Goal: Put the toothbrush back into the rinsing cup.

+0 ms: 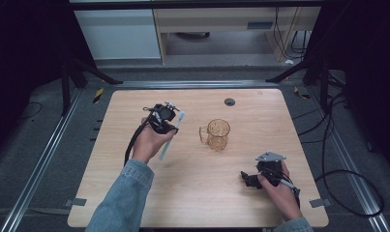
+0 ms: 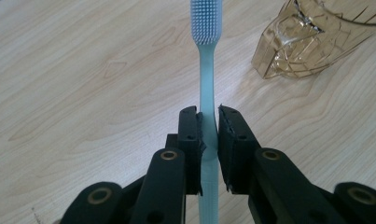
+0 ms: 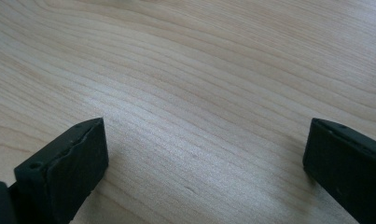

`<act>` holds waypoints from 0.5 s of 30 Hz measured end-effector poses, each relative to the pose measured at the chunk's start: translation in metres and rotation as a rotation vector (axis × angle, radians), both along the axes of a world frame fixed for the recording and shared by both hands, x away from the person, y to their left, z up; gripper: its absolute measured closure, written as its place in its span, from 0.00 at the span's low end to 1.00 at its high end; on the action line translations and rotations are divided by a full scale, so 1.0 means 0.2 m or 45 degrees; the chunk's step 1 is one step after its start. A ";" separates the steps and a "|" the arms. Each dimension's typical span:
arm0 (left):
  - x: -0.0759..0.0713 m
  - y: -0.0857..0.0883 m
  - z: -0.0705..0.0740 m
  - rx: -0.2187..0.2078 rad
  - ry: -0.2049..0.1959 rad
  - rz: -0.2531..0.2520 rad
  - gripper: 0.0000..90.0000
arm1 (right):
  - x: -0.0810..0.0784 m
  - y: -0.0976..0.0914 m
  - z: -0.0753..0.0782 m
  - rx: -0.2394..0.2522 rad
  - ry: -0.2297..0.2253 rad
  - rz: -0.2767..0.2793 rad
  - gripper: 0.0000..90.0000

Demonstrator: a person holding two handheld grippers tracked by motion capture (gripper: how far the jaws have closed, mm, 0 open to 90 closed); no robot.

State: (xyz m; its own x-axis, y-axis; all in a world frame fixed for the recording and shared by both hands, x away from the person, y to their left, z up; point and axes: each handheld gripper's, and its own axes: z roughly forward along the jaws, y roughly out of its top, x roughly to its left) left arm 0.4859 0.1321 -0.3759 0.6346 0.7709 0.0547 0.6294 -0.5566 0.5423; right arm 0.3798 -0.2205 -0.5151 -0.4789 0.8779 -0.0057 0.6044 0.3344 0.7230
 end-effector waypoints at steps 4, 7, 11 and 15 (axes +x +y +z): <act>0.00 -0.02 0.01 0.000 -0.026 -0.003 0.88 | 0.00 0.00 0.00 -0.001 0.000 0.001 0.00; -0.01 -0.03 0.01 -0.005 -0.036 -0.005 0.88 | 0.00 0.00 0.00 -0.001 0.000 0.002 0.00; -0.01 -0.05 0.02 -0.019 -0.067 0.001 0.88 | 0.00 0.00 0.00 0.004 0.003 0.017 0.00; -0.02 -0.06 0.02 -0.032 -0.099 0.004 0.88 | 0.00 0.00 0.00 0.004 0.003 0.018 0.00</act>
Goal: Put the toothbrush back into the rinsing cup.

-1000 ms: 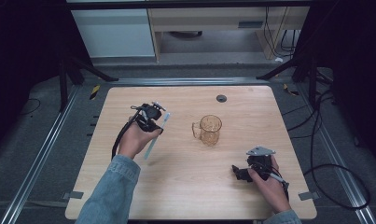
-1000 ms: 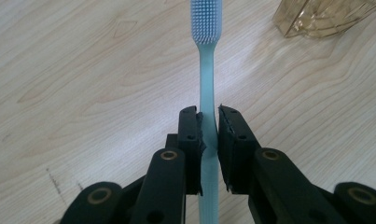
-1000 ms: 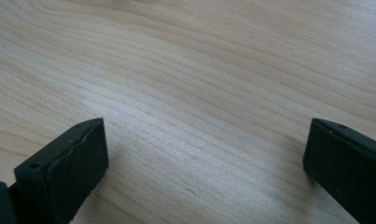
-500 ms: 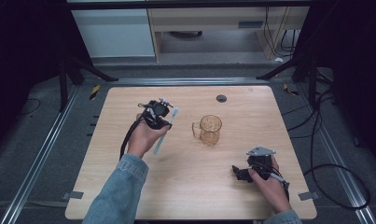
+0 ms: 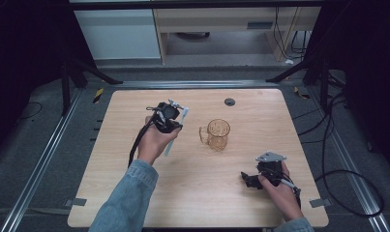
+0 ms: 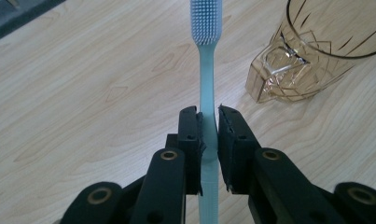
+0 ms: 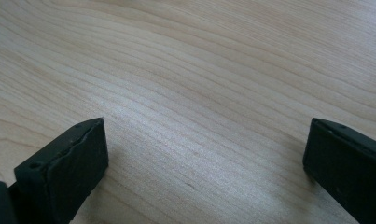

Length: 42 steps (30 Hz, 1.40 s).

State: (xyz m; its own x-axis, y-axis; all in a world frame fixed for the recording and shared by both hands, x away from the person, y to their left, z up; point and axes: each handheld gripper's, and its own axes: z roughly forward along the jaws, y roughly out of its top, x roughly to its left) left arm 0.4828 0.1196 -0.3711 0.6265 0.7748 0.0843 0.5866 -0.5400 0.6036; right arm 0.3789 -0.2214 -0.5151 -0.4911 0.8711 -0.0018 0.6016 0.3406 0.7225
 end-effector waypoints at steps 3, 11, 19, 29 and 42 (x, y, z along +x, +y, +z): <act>0.00 -0.01 0.00 -0.002 -0.019 0.000 0.88 | 0.00 0.00 0.00 0.000 0.000 0.000 0.00; -0.01 -0.05 0.00 -0.018 -0.059 0.004 0.88 | 0.00 0.00 0.00 0.000 0.000 0.000 0.00; -0.03 -0.07 0.02 -0.036 -0.116 0.011 0.88 | 0.00 0.00 0.00 -0.001 -0.001 0.015 0.00; -0.04 -0.10 0.03 -0.086 -0.213 0.034 0.88 | 0.00 0.00 0.00 -0.001 -0.001 0.016 0.00; -0.07 -0.12 0.05 -0.161 -0.325 0.056 0.88 | 0.00 0.00 0.00 -0.002 -0.001 0.017 0.00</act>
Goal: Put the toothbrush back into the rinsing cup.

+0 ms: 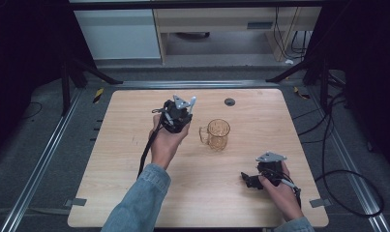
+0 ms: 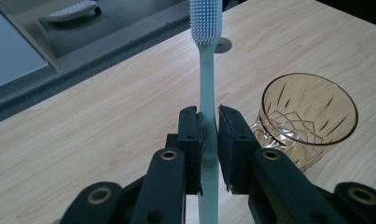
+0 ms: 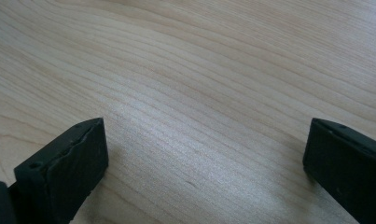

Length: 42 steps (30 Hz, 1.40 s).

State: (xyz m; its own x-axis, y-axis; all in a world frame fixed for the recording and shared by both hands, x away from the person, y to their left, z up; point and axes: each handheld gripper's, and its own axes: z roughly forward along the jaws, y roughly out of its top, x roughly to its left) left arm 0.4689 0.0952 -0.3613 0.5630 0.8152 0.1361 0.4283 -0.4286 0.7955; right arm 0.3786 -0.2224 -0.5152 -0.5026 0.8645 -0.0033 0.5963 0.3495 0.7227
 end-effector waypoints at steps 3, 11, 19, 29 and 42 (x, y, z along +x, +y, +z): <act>0.00 0.00 0.00 -0.012 -0.014 0.002 0.88 | 0.00 0.00 0.00 0.000 0.000 0.000 0.00; -0.02 -0.01 0.01 -0.053 -0.085 0.012 0.88 | 0.00 0.00 0.00 0.000 -0.001 0.000 0.00; -0.03 -0.01 0.02 -0.093 -0.131 0.016 0.88 | 0.00 0.00 0.00 0.000 0.000 0.000 0.00; -0.03 -0.03 0.02 -0.139 -0.164 -0.001 0.88 | 0.00 0.00 0.00 0.000 0.000 -0.001 0.00; -0.07 -0.03 0.06 -0.238 -0.326 0.000 0.88 | 0.00 0.00 0.00 -0.005 -0.004 0.002 0.00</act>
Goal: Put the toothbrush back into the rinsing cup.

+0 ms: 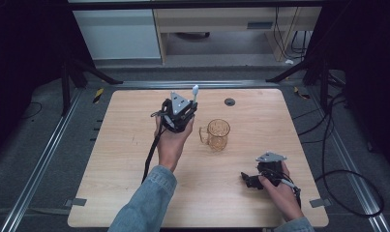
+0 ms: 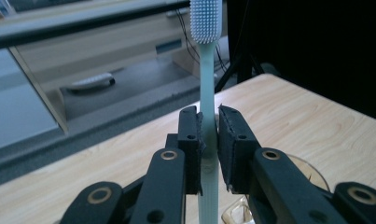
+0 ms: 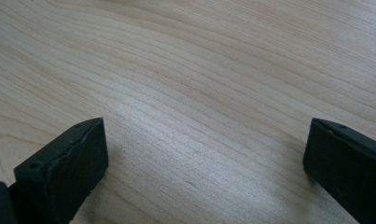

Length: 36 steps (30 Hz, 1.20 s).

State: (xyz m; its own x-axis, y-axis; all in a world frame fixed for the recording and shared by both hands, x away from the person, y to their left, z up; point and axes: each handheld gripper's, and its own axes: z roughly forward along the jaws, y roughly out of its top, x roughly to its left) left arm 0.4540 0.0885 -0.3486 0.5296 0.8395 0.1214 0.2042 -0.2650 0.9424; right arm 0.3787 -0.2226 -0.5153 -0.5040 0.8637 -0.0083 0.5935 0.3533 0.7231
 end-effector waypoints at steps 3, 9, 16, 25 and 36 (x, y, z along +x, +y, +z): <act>-0.02 0.00 0.02 -0.004 -0.043 0.000 0.88 | 0.00 0.00 0.00 -0.002 -0.001 0.002 0.00; -0.01 0.00 0.04 -0.020 -0.054 0.010 0.88 | 0.00 0.00 0.00 -0.008 -0.007 0.009 0.00; 0.00 -0.05 0.03 -0.069 -0.086 0.017 0.88 | 0.00 0.00 0.00 0.001 0.000 0.007 0.00; 0.00 -0.13 0.03 -0.094 -0.155 0.020 0.88 | 0.00 0.00 0.00 -0.006 -0.006 0.018 0.00; 0.00 -0.17 0.02 -0.132 -0.209 0.023 0.88 | 0.01 0.00 0.00 -0.005 -0.006 0.030 0.00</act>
State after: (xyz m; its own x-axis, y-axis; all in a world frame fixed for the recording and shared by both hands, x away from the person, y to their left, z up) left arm 0.4530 0.0551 -0.3438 0.4946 0.8611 0.1176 0.0491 -0.1627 0.9854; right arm 0.3805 -0.2233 -0.5156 -0.5245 0.8513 -0.0140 0.5812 0.3699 0.7248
